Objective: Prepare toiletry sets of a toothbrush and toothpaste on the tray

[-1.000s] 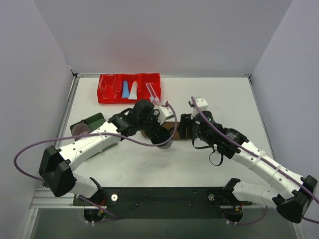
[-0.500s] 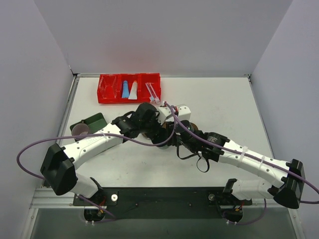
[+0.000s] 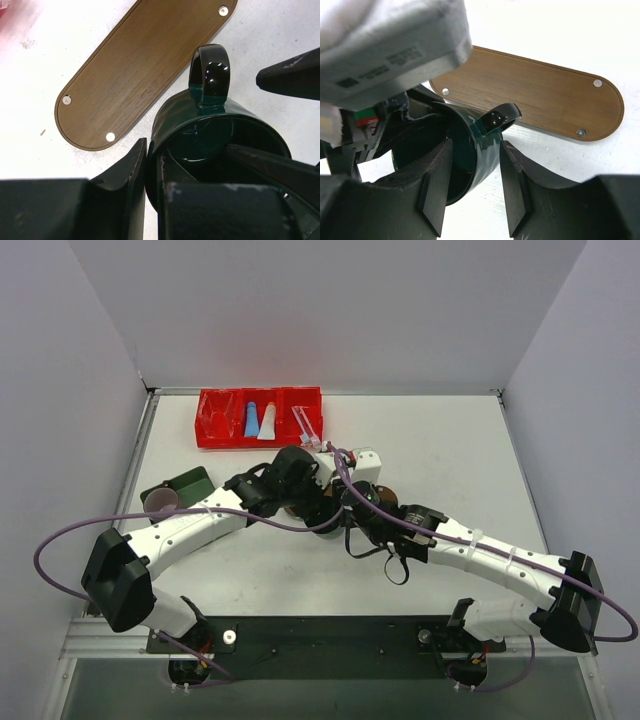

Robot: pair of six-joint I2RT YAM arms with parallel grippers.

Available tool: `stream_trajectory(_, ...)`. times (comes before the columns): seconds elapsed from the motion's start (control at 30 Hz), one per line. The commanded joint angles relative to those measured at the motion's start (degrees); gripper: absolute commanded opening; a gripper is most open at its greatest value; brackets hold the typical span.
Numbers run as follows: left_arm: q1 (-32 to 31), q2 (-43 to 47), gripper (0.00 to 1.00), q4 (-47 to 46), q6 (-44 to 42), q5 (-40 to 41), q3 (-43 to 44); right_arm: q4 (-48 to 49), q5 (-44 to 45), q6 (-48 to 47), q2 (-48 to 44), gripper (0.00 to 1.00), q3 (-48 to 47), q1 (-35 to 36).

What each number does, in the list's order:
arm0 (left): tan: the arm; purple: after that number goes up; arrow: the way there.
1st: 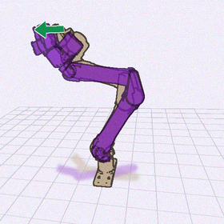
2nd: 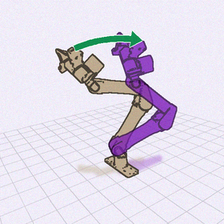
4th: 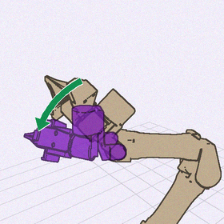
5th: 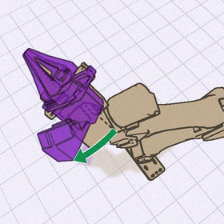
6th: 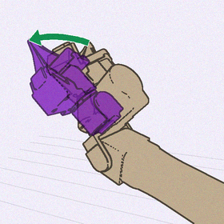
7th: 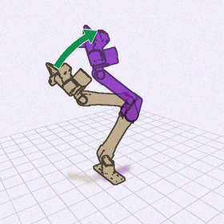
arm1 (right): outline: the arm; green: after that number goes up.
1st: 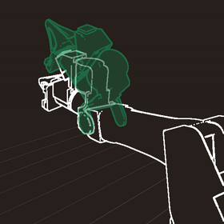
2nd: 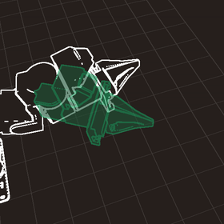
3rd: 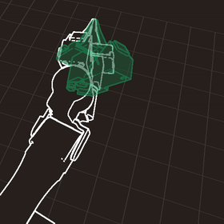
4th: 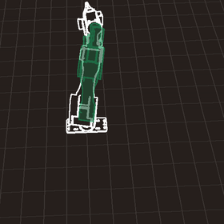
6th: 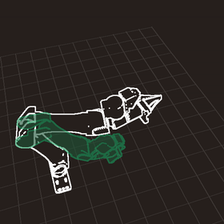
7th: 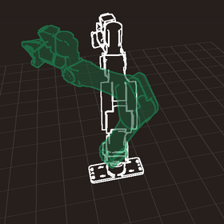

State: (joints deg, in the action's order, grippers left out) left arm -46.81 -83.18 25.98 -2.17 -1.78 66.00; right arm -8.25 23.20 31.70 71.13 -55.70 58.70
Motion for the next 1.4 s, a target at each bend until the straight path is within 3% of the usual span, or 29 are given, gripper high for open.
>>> stream_trajectory(0.0,0.5,1.2,0.00,-6.8,1.8,-2.8,1.2,0.5,4.0,1.6,0.1,0.38,2.0,0.6)
stream_trajectory(0.47,1.4,2.5,0.00,-9.5,3.5,-6.6,-0.2,0.4,6.1,4.0,2.7,0.38,2.4,0.6)
stream_trajectory(0.67,-0.5,2.8,0.00,-9.1,0.2,-6.3,-0.5,-1.8,7.9,4.9,4.9,0.28,1.0,0.7)
stream_trajectory(0.87,-0.8,3.3,0.00,-9.3,0.0,-5.8,-0.8,-3.3,9.2,7.6,6.2,0.09,0.9,0.2)
stream_trajectory(0.9,-0.8,3.3,0.00,-9.5,0.2,-5.7,-0.8,-3.5,9.2,7.8,6.4,0.00,0.9,0.0)
stream_trajectory(1.1,-0.9,2.8,0.01,-9.5,1.9,-4.3,-0.3,-4.1,9.5,11.0,6.3,0.00,1.8,-1.7)
stream_trajectory(1.37,-0.7,3.5,0.42,-10.7,6.0,-4.0,-0.8,-3.0,10.1,14.7,3.8,0.00,4.7,-5.8)
